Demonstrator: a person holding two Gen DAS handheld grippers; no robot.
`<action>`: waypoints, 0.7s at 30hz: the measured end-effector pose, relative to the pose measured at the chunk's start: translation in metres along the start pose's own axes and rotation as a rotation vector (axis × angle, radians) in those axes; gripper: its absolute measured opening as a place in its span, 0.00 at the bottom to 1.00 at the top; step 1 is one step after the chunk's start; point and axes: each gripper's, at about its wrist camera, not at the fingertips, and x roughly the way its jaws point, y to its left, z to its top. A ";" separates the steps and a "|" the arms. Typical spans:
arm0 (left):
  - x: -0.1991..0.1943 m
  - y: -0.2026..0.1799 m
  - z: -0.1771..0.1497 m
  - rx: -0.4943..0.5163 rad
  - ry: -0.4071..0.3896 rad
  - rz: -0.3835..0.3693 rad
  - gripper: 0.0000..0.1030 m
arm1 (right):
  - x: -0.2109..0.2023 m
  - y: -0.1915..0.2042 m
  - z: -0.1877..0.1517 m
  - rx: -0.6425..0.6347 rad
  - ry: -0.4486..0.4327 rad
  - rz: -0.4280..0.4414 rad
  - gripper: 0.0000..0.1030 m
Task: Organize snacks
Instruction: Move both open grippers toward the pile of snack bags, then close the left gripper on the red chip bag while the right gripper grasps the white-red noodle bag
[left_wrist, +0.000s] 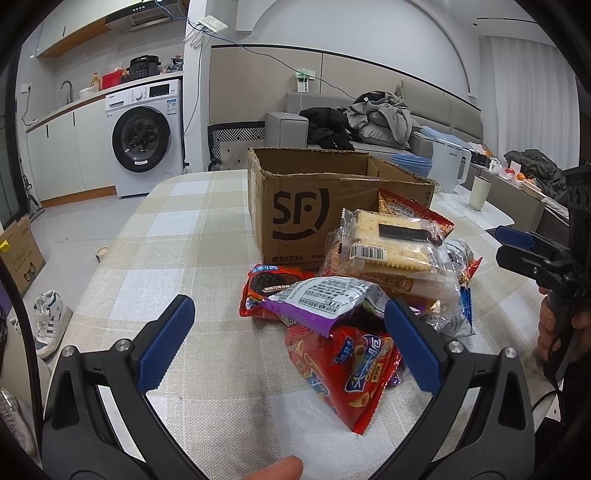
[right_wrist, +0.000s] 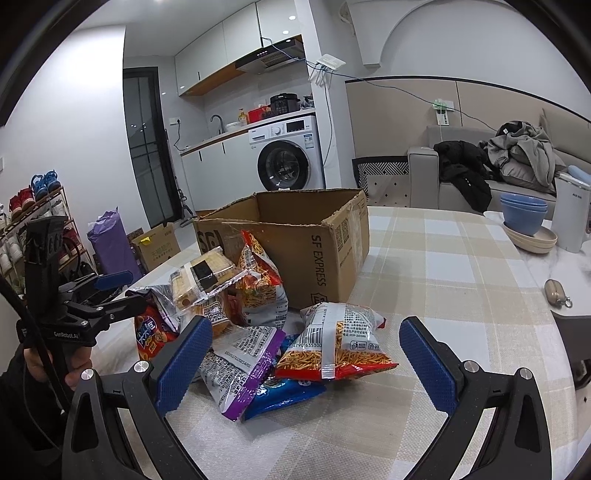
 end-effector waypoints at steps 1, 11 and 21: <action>-0.001 -0.001 0.000 0.002 0.000 0.001 1.00 | 0.001 0.000 0.000 0.002 0.004 -0.006 1.00; -0.001 -0.001 -0.001 0.004 0.004 0.008 1.00 | 0.015 -0.006 0.001 0.031 0.063 -0.054 1.00; 0.001 -0.004 -0.001 0.018 0.021 0.009 1.00 | 0.038 -0.014 0.001 0.034 0.149 -0.160 1.00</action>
